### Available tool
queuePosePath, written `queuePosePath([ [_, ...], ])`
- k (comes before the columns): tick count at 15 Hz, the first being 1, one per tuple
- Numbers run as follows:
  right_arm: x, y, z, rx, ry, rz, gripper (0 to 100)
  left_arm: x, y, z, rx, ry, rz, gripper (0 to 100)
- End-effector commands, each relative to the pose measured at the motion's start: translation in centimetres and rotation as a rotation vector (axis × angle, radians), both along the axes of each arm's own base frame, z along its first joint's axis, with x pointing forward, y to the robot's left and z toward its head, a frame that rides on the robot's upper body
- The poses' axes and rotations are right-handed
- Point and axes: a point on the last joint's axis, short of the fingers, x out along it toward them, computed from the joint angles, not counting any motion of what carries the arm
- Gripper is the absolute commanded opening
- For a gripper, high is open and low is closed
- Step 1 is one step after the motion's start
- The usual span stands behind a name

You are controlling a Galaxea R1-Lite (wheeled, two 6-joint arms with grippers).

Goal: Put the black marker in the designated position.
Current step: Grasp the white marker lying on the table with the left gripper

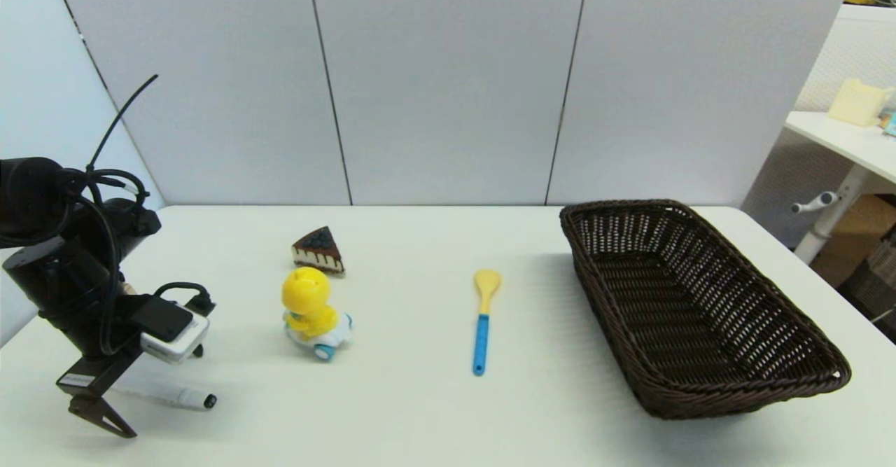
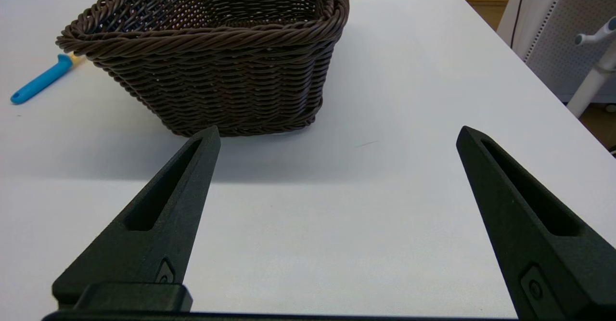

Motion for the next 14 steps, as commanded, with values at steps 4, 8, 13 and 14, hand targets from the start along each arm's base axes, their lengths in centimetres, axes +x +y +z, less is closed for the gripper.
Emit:
queuePosePath([
  [4, 0.0, 0.0, 0.0, 0.000, 0.001, 0.000, 100, 0.4, -0.3, -0.6, 0.046, 0.003, -0.030, 100],
  [8, 0.0, 0.0, 0.0, 0.000, 0.001, 0.000, 100, 0.4, -0.3, -1.4, 0.048, -0.003, -0.030, 100],
  [13, 0.0, 0.0, 0.0, 0.000, 0.001, 0.000, 100, 0.1, -0.4, -0.5, 0.050, -0.036, -0.023, 100],
  [14, 0.0, 0.0, 0.0, 0.000, 0.001, 0.000, 100, -0.2, -0.4, 0.0, 0.051, -0.042, -0.003, 100],
])
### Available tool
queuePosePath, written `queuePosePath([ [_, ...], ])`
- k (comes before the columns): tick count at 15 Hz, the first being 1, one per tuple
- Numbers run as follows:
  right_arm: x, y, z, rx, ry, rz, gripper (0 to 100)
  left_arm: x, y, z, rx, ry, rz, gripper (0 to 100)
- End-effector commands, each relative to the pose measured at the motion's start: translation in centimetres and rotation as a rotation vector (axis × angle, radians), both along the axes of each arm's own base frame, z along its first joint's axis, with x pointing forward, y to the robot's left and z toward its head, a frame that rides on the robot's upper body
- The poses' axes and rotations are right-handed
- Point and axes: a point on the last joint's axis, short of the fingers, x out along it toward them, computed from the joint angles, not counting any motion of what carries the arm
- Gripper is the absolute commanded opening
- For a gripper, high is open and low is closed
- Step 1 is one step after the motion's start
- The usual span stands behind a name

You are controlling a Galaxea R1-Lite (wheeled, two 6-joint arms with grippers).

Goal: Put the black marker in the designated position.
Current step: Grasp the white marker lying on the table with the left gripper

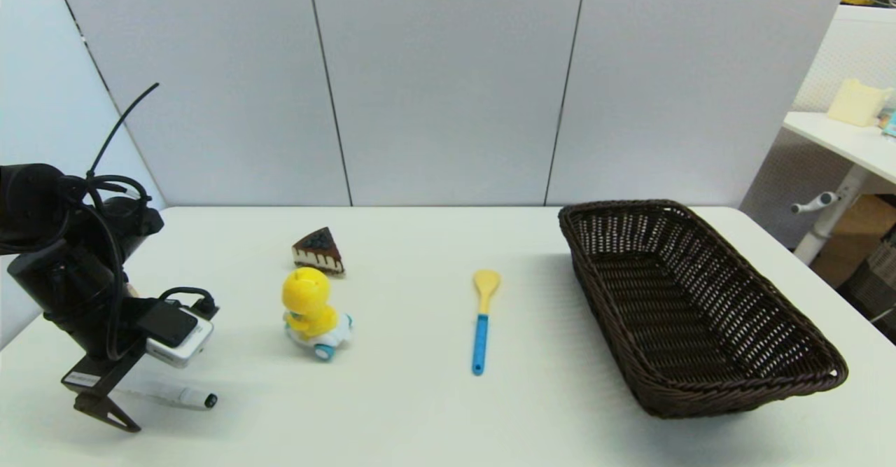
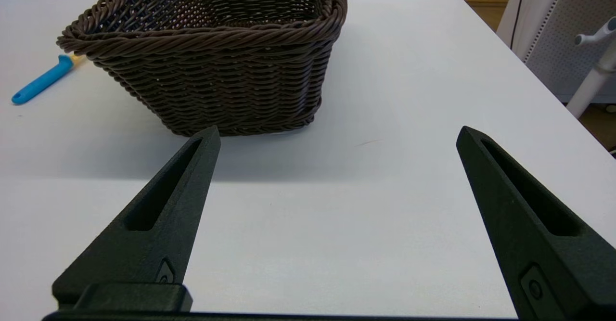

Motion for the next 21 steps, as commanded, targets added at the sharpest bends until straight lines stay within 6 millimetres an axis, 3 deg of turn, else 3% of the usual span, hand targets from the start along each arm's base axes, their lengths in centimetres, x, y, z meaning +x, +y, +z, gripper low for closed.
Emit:
queuePosePath([
  [1, 0.0, 0.0, 0.0, 0.000, 0.001, 0.000, 100, -1.0, -0.1, 1.7, 0.001, -0.021, 0.039, 100],
  [5, 0.0, 0.0, 0.0, 0.000, 0.001, 0.000, 100, -3.0, -0.3, 4.4, 0.019, -0.081, 0.064, 100],
  [8, 0.0, 0.0, 0.0, 0.000, 0.001, 0.000, 100, -3.4, -0.3, 5.9, 0.028, -0.081, 0.062, 100],
  [12, 0.0, 0.0, 0.0, 0.000, 0.001, 0.000, 100, -2.9, -0.4, 5.7, 0.012, -0.074, 0.057, 100],
  [21, 0.0, 0.0, 0.0, 0.000, 0.001, 0.000, 100, -1.3, -1.1, 3.1, -0.054, 0.021, 0.029, 100],
])
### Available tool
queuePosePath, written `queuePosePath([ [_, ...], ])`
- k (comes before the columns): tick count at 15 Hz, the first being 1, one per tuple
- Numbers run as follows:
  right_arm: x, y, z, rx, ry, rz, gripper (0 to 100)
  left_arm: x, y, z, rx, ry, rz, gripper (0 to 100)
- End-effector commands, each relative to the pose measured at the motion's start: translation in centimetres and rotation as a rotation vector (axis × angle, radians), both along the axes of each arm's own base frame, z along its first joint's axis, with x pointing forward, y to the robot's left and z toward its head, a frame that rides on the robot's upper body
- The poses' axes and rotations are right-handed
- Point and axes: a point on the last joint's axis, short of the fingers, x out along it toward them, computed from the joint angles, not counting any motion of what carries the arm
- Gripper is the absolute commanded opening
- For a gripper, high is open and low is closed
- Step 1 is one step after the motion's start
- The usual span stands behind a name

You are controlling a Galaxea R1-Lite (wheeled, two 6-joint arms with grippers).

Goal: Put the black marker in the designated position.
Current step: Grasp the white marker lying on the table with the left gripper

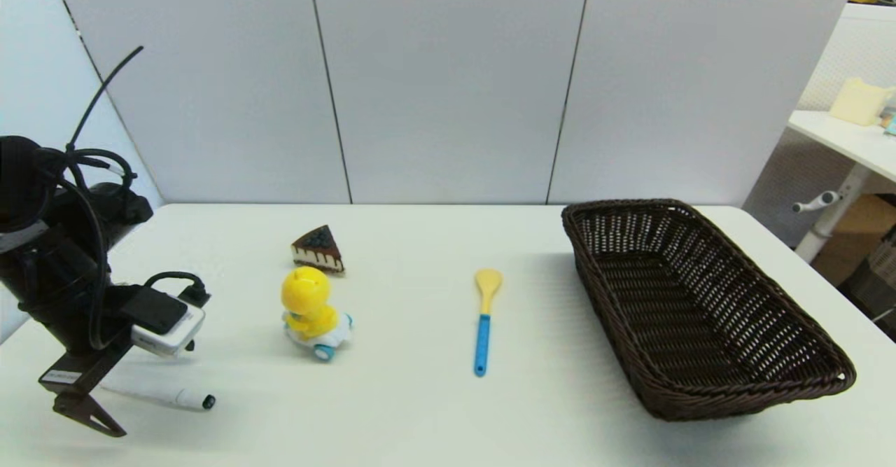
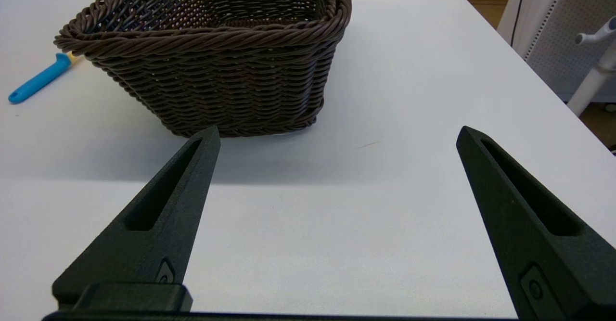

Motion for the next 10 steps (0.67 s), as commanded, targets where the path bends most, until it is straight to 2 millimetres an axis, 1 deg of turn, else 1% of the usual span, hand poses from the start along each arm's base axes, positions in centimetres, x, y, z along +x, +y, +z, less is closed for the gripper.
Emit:
queuePosePath([
  [1, 0.0, 0.0, 0.0, -0.001, 0.001, 0.000, 100, 0.4, -0.1, -0.9, -0.003, 0.036, -0.016, 100],
  [4, 0.0, 0.0, 0.0, -0.001, 0.001, 0.000, 100, 0.8, -0.1, -1.5, -0.008, 0.021, -0.010, 100],
  [9, 0.0, 0.0, 0.0, -0.001, 0.001, 0.002, 100, 0.6, -0.1, -2.6, -0.020, 0.022, -0.010, 100],
  [10, 0.0, 0.0, 0.0, -0.001, 0.001, 0.000, 100, 0.6, -0.1, -2.6, -0.020, 0.021, -0.010, 100],
])
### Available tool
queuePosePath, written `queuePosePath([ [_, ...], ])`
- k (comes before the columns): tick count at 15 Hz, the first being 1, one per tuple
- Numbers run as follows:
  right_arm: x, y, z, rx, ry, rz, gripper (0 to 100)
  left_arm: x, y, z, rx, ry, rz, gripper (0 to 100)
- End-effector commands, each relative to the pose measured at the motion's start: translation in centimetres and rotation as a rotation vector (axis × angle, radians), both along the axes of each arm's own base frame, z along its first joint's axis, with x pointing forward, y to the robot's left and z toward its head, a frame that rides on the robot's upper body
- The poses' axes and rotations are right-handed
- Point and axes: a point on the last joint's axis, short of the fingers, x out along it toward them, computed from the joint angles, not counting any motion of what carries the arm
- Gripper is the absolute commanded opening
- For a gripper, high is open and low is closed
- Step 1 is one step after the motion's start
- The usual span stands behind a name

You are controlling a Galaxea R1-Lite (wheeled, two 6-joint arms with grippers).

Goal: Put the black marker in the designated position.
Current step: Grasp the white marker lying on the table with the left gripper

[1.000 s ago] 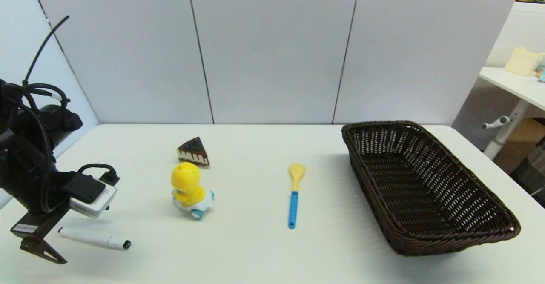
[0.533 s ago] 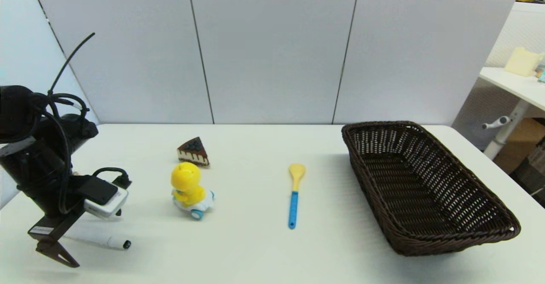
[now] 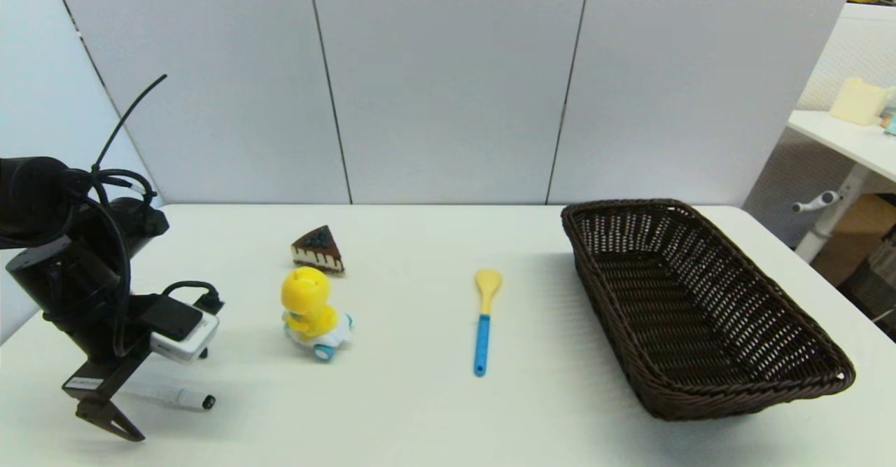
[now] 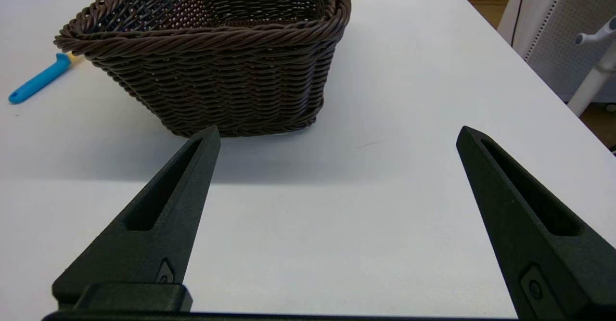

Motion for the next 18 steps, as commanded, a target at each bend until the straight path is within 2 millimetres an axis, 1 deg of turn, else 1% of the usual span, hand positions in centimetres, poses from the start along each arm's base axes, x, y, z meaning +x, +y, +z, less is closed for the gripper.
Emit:
queuePosePath([
  [1, 0.0, 0.0, 0.0, 0.000, 0.001, 0.000, 100, -0.3, 0.0, -0.4, 0.000, 0.005, -0.011, 100],
  [3, 0.0, 0.0, 0.0, 0.000, 0.001, 0.000, 100, -0.4, 0.0, -0.2, -0.001, -0.002, -0.011, 100],
  [6, 0.0, 0.0, 0.0, 0.000, 0.001, 0.000, 100, -1.1, -0.1, 1.6, 0.006, -0.072, -0.010, 100],
  [9, 0.0, 0.0, 0.0, 0.000, 0.001, 0.000, 100, -1.8, -0.2, 2.5, 0.007, -0.098, -0.008, 100],
  [14, 0.0, 0.0, 0.0, 0.000, 0.001, 0.000, 100, -1.9, -0.2, 1.8, 0.006, -0.064, -0.011, 100],
  [18, 0.0, 0.0, 0.0, 0.000, 0.001, 0.000, 100, -1.5, -0.1, 0.9, 0.002, -0.034, -0.014, 100],
])
